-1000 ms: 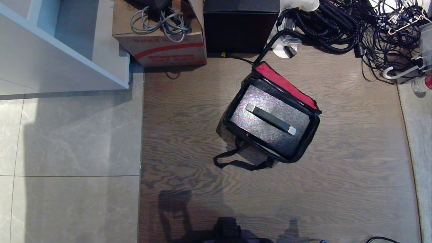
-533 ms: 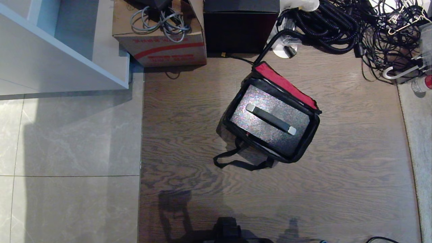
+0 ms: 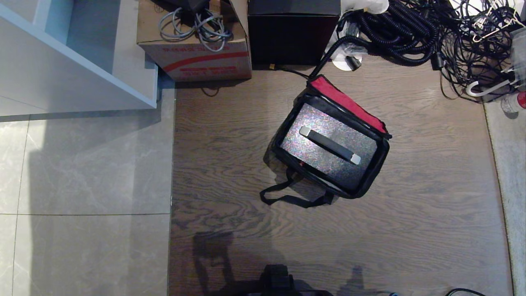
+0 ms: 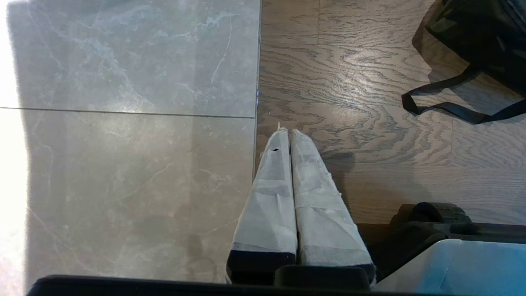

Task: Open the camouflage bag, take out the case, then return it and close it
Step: Grip the handle

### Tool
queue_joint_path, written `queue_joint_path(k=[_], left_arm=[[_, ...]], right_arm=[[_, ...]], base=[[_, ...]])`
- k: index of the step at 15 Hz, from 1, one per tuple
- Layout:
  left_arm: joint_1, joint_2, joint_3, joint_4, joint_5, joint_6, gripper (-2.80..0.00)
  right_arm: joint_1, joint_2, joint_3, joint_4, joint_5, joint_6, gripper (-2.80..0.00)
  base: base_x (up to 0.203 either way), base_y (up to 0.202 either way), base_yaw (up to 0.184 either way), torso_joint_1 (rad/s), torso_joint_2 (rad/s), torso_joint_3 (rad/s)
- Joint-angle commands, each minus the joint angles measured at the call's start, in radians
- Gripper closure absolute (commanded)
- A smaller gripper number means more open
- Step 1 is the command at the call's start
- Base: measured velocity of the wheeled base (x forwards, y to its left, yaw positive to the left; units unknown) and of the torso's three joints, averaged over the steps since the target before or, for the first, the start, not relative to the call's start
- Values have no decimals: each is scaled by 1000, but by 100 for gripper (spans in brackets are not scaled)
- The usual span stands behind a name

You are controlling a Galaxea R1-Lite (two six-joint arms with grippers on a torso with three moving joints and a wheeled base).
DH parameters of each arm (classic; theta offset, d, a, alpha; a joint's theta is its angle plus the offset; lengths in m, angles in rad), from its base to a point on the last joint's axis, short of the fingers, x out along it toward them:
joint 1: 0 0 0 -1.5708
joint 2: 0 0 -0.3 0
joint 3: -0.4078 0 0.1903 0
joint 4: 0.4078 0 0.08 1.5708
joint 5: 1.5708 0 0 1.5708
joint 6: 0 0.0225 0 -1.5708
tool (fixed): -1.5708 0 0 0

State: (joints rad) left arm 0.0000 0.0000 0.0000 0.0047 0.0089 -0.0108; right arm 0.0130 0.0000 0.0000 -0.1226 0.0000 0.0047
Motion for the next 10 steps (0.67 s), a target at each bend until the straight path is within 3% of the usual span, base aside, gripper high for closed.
queue_joint_path(k=[1, 10], left_arm=[[0, 0, 0, 0, 0, 0, 0], [0, 0, 0, 0, 0, 0, 0]], right_arm=[[1, 2, 40, 0, 0, 1, 0], [1, 2, 40, 0, 1, 0, 0]], base=[[0, 0, 0, 0, 0, 0], [0, 0, 0, 0, 0, 0]])
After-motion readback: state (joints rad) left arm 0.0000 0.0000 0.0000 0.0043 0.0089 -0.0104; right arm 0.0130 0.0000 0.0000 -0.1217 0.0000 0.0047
